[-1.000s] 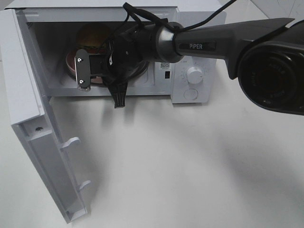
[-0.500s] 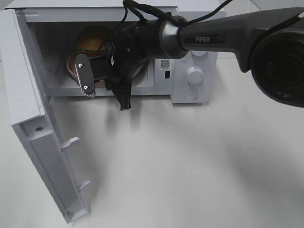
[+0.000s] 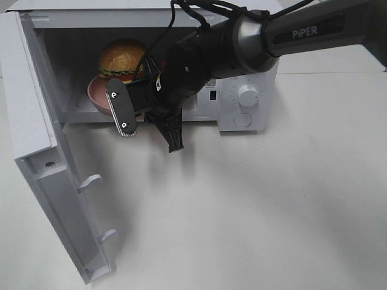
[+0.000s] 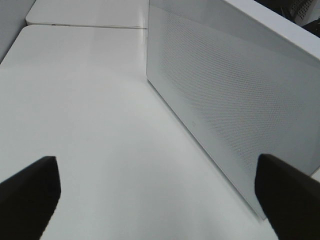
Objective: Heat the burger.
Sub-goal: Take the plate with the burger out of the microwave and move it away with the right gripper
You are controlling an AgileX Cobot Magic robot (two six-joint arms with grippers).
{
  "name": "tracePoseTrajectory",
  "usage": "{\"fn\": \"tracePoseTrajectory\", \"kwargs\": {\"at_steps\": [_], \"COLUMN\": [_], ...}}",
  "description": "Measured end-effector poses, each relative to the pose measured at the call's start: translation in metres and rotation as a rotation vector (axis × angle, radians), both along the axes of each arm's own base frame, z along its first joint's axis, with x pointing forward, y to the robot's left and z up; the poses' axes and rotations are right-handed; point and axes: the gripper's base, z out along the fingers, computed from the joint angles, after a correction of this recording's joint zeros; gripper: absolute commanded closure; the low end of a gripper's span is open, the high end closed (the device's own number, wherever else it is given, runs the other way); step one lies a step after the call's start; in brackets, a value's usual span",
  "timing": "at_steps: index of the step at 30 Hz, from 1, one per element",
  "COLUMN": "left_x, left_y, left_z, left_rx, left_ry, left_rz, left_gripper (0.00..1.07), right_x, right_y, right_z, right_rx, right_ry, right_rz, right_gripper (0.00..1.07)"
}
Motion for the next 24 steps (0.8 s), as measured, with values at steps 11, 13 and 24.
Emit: {"fn": "tracePoseTrajectory", "kwargs": {"at_steps": [11, 13, 24], "left_x": [0.000, 0.000, 0.000], "left_y": [0.000, 0.000, 0.000], "left_z": [0.000, 0.000, 0.000], "left_rx": [0.000, 0.000, 0.000], "left_ry": [0.000, 0.000, 0.000], "left_rz": [0.000, 0.000, 0.000], "left_gripper": [0.09, 0.09, 0.09], "right_x": [-0.040, -0.049, -0.094], "right_y": [-0.016, -0.021, -0.046], "right_z": [0.007, 0.008, 0.014], "right_rx": [0.014, 0.012, 0.021], "right_ry": [-0.012, -0.006, 0.001], "right_rz": [0.056, 0.061, 0.099], "right_gripper": [1.07, 1.07, 1.07]}}
